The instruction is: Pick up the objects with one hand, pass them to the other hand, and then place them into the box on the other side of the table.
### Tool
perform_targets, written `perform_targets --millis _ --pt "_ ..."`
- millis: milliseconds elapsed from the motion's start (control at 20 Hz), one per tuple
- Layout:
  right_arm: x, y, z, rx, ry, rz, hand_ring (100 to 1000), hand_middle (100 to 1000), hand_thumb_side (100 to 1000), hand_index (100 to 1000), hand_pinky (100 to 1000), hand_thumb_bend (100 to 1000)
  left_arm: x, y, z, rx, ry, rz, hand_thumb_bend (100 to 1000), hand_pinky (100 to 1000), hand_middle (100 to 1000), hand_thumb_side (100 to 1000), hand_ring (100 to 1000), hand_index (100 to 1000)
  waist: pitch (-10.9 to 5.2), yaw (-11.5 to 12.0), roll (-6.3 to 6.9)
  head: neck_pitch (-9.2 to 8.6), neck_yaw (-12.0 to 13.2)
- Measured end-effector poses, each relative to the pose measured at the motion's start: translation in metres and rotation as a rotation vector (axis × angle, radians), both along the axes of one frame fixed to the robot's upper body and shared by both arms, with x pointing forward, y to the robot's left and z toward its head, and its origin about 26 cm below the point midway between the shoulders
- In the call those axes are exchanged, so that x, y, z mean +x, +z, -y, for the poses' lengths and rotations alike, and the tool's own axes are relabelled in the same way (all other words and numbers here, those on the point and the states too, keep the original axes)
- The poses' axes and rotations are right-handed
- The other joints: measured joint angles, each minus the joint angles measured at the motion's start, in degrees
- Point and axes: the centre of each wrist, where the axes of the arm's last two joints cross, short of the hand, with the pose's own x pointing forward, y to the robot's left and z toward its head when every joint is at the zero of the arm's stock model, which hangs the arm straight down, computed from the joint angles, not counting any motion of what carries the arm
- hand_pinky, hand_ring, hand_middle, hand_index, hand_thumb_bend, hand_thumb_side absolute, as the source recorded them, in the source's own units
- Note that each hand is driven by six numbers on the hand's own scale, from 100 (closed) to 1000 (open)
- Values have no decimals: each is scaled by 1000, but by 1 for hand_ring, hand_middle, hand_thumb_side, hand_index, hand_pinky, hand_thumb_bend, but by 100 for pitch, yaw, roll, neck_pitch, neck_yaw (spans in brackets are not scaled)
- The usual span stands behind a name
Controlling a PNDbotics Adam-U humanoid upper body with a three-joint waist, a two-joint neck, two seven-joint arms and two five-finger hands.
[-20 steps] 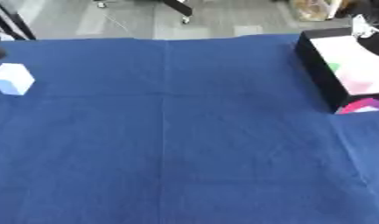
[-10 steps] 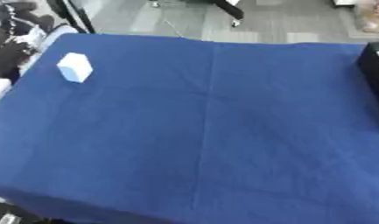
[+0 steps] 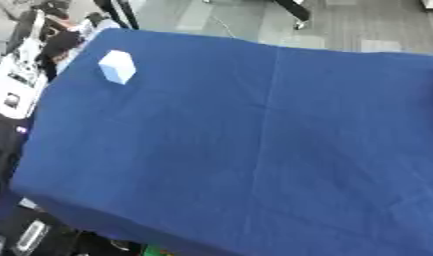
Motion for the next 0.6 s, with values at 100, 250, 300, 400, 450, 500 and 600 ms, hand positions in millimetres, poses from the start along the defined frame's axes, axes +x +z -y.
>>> perform_targets --millis 100,250,300,400,450,500,600 --pt "-1 0 0 1 5 -3 714 758 268 980 816 100 7 -4 -5 -6 36 -32 637 784 718 660 690 876 40 -42 -20 -1 18" --pt "-1 -2 -2 9 13 -12 713 758 276 981 816 100 14 -12 -12 -34 91 -81 627 776 701 661 680 871 104 -111 -41 -7 31" --pt "-1 -3 -3 11 17 -15 713 758 278 981 817 100 15 -15 -14 -44 110 -94 627 776 700 663 680 871 125 -135 -51 -12 44" --pt "-1 -3 -4 16 24 -17 712 757 283 981 817 100 17 -22 -18 -62 148 -119 630 775 698 669 680 871 166 -182 -74 -39 72" --pt "-1 -3 -4 15 26 -17 712 757 285 981 817 100 17 -26 -20 -68 167 -128 631 776 700 671 682 872 192 -206 -81 -60 78" --pt "-1 -3 -5 15 27 -17 711 757 288 982 817 100 17 -29 -22 -73 184 -135 635 777 705 675 685 875 221 -227 -85 -66 87" --pt "-1 -3 -5 19 30 -20 711 756 292 982 817 100 16 -35 -24 -78 214 -142 648 780 714 685 691 879 263 -255 -85 -91 95"
